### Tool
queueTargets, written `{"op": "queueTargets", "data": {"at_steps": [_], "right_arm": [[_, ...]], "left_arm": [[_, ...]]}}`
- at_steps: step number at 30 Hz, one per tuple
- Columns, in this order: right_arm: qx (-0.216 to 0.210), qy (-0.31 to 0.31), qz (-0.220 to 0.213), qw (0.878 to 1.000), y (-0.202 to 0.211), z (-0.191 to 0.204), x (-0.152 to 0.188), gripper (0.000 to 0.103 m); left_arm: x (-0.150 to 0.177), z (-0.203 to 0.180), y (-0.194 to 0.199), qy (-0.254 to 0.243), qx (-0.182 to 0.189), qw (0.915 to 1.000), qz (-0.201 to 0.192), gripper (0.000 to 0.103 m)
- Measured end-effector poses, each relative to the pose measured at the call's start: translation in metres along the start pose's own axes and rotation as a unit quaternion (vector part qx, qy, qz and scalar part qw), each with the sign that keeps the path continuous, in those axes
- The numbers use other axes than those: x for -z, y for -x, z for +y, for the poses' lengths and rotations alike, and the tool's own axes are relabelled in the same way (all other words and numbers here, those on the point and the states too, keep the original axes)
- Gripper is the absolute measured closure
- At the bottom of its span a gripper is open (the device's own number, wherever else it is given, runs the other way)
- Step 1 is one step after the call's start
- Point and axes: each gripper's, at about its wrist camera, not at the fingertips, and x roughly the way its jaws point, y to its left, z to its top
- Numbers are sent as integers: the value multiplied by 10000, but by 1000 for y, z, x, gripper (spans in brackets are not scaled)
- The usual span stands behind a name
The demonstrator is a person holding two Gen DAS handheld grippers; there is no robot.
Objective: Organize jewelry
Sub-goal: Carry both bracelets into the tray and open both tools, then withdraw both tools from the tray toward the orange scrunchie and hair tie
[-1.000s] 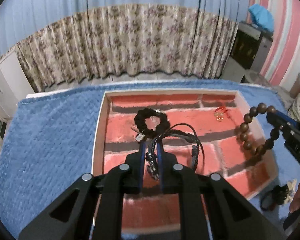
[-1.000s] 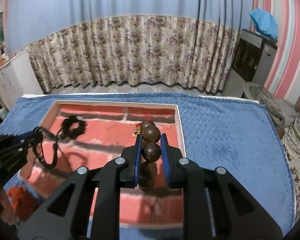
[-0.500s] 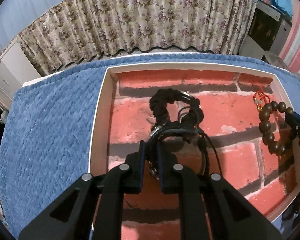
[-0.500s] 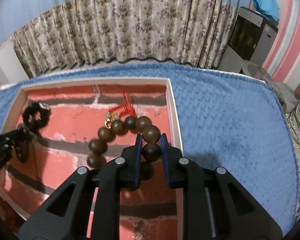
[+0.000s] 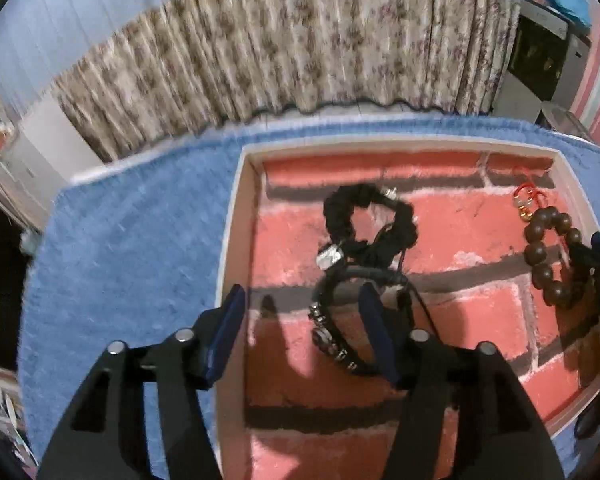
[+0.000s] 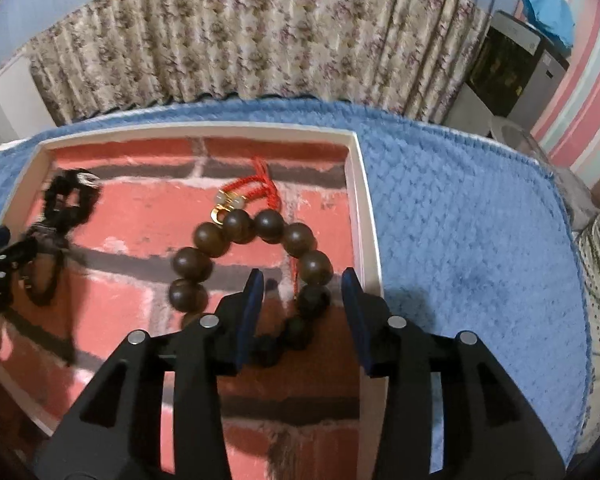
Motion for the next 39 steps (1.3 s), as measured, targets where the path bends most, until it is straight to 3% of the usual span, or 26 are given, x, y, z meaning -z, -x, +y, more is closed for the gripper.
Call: {"op": "queueTargets", "data": {"at_steps": [3,4,5,8,10,18,26,30,34,39], "right_arm": [[-216,-137,-274,9993,28,-11,-1,49],[-272,-182,-358,9988,36,-16,1,40],[-317,-221,-467,9982,47,-21,2,28],[-280,-245,-876,9955,82,-36,13,11],[-247,-282,-1028,9940,98,-44,20,5],[-252,-545,-1167,9913,137,-74,63,4],[307,-474,-1218,9910,148,-74,112,4],[-82,-682,-1235,9900,149,-84,137,4],[-118,-737,-1417,9871,154,-85,156,4],[-88,-678,-1677,9835,163,-75,177,4]], "left_arm": [[-1,3,20,31,120,9999,-118,42],[-1,8,30,112,218,9995,-196,39],[0,10,39,163,266,9992,-259,30],[7,27,70,351,379,9971,-563,11],[15,36,89,436,207,9965,-676,7],[69,67,138,451,206,9921,-1152,7],[131,80,171,460,301,9865,-1540,7],[153,83,175,540,172,9857,-1588,7],[170,88,176,717,502,9836,-1578,7],[183,84,174,629,422,9845,-1584,7]]}}
